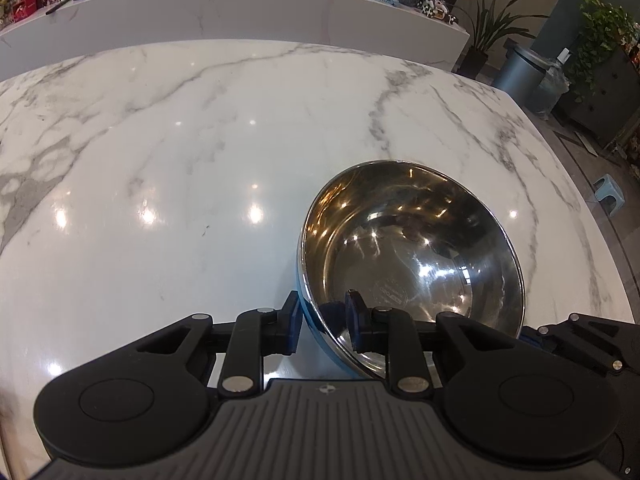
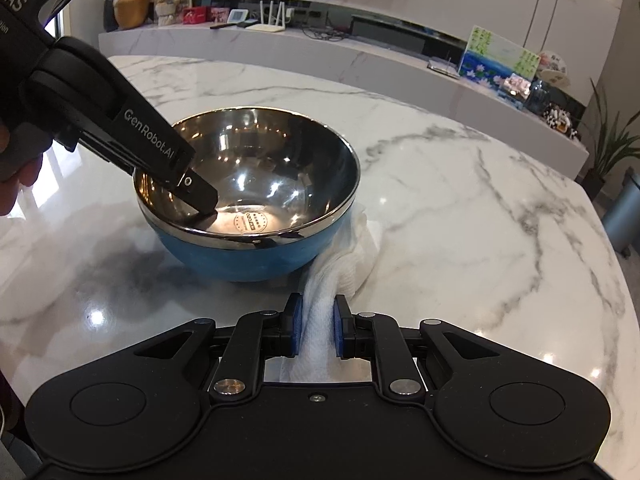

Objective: Clean bowl
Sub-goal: 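Hold the bowl with the left tool while the right tool presses the cloth along the outer wall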

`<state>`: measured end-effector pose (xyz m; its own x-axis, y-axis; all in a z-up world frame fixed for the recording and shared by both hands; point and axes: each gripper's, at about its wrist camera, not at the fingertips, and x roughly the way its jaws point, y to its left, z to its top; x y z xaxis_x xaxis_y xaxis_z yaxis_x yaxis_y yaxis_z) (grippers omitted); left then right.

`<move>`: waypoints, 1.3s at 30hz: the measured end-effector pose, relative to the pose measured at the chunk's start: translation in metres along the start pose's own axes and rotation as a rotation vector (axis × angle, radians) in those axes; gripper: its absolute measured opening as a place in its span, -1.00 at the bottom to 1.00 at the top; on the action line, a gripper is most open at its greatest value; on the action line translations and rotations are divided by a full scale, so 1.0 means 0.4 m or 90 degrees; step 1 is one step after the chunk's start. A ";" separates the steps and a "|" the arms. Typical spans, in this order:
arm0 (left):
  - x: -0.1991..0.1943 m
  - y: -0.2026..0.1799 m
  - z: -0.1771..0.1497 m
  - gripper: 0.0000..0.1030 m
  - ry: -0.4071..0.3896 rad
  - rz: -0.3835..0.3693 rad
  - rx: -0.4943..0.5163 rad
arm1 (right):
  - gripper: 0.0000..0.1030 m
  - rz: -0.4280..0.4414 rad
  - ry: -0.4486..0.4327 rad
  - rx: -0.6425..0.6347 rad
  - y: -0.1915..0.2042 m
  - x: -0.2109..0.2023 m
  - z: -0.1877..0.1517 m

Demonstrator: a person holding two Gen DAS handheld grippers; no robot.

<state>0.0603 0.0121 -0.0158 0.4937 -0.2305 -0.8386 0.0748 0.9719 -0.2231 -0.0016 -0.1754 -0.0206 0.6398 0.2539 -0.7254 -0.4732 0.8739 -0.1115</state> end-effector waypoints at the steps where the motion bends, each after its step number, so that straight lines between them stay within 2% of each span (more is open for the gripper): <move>1: 0.000 0.000 0.000 -0.59 0.000 0.000 0.000 | -0.74 -0.001 -0.002 0.002 -0.002 -0.002 0.001; 9: 0.000 -0.002 -0.002 -0.58 -0.001 0.000 -0.002 | -0.74 -0.021 -0.036 0.015 -0.022 -0.029 0.015; 15: -0.002 -0.003 -0.006 -0.33 0.005 -0.008 -0.008 | -0.74 -0.032 -0.074 0.018 -0.043 -0.058 0.031; 18: -0.003 -0.008 -0.009 -0.31 0.009 -0.012 -0.005 | -0.74 -0.025 -0.078 0.011 -0.041 -0.060 0.033; 34: 0.001 -0.008 -0.007 -0.33 0.023 0.005 -0.005 | -0.74 0.030 -0.020 -0.041 0.015 -0.019 0.015; 39: 0.001 -0.002 -0.011 -0.25 0.021 0.011 -0.011 | -0.74 0.058 -0.005 -0.062 0.038 -0.014 0.010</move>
<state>0.0567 0.0111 -0.0179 0.4652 -0.2158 -0.8585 0.0516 0.9748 -0.2171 -0.0099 -0.1621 -0.0154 0.5961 0.3338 -0.7303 -0.5860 0.8026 -0.1114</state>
